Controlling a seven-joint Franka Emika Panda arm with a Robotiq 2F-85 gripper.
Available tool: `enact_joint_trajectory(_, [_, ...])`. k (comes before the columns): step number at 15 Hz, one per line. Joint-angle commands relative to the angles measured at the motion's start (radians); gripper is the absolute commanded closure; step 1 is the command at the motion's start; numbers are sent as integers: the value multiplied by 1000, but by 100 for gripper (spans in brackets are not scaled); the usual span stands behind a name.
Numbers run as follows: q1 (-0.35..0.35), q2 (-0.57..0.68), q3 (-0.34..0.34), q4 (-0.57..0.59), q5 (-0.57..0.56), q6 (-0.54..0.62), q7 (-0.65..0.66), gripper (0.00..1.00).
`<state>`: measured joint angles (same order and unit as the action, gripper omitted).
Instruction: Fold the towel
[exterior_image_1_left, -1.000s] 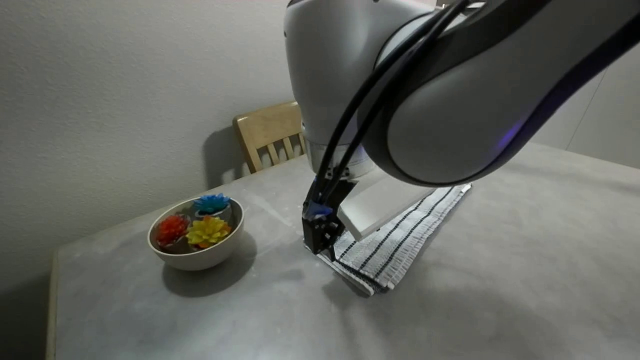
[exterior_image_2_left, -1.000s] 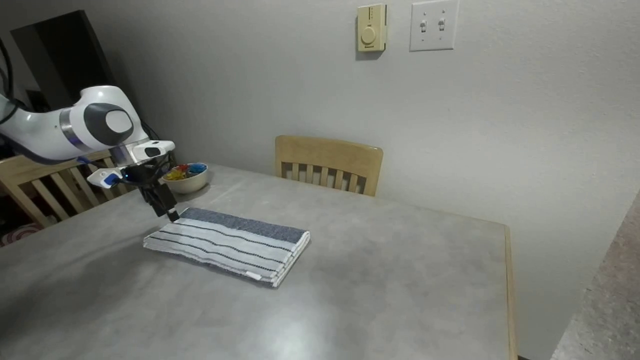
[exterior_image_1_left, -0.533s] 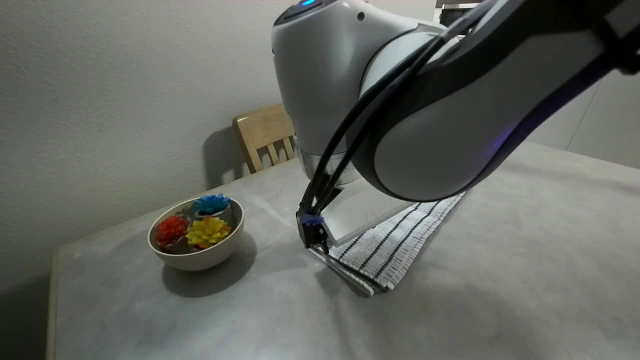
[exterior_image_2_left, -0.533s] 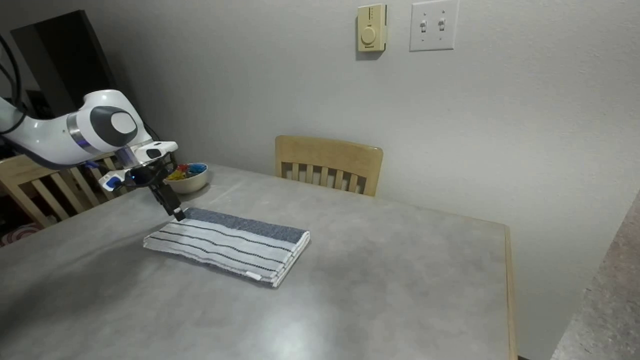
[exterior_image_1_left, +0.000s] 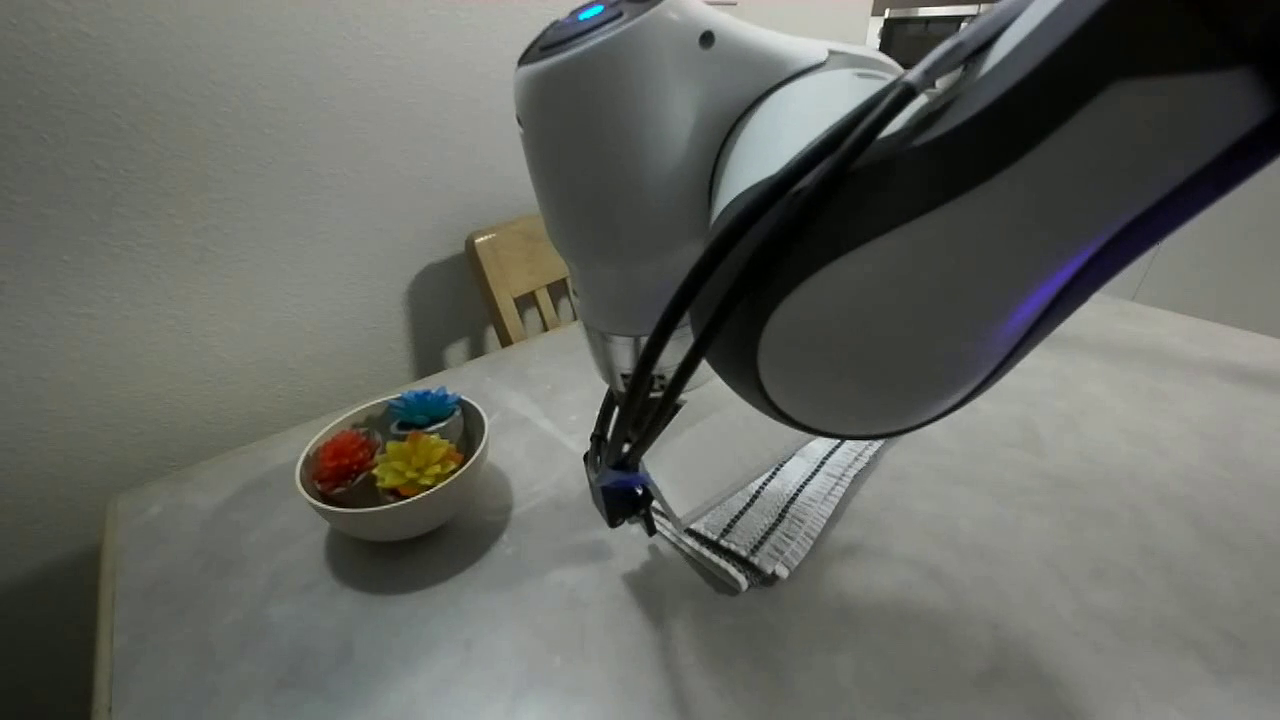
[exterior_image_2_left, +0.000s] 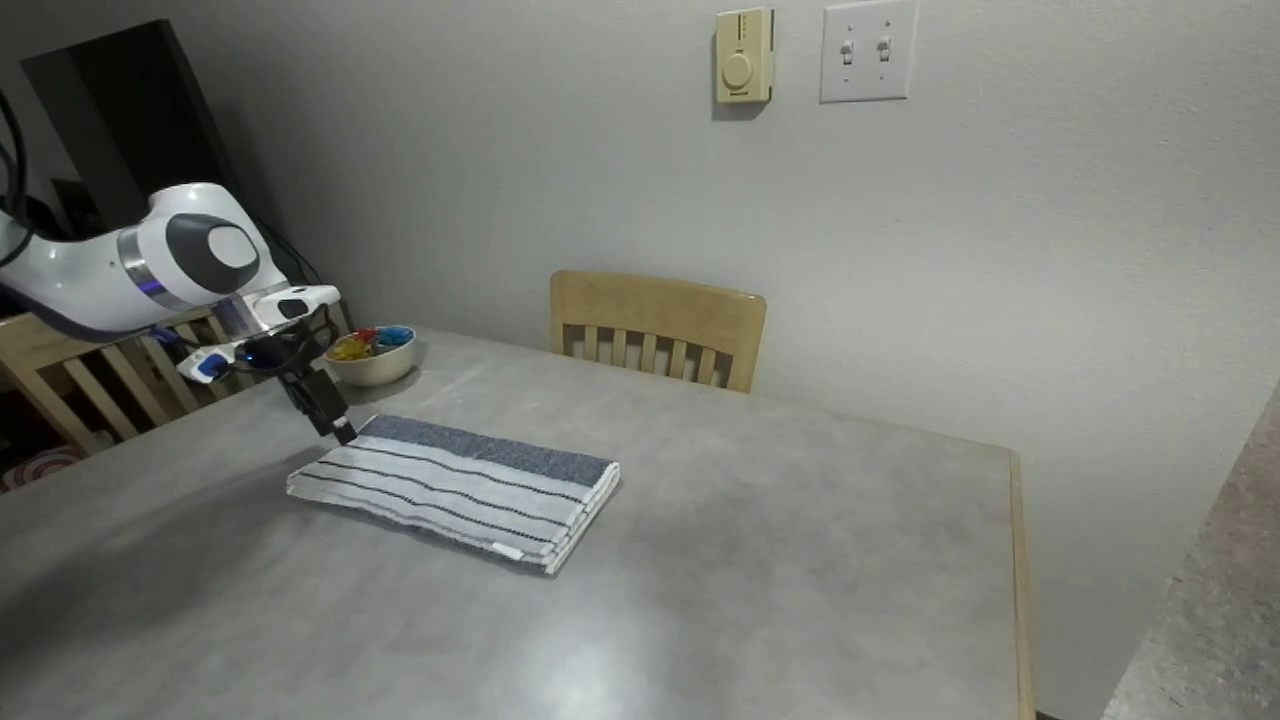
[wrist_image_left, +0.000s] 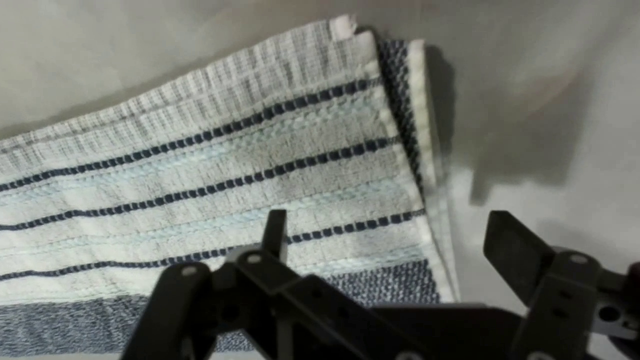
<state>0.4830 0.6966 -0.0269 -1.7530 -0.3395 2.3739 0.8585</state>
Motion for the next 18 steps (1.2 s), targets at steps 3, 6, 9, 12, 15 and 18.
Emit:
enact_joint_trajectory(3, [-97,-3,86,-2,120,-22,-259,0])
enact_joint_trajectory(6, [-92,4,64,4,123,-72,-329,0])
enact_joint_trajectory(9, [-88,14,60,12,115,-113,-387,0])
enact_joint_trajectory(12, [-83,20,62,17,104,-136,-430,0])
enact_joint_trajectory(15, [-70,27,54,18,67,-115,-462,0])
enact_joint_trajectory(18, [-63,36,47,21,28,-89,-471,0])
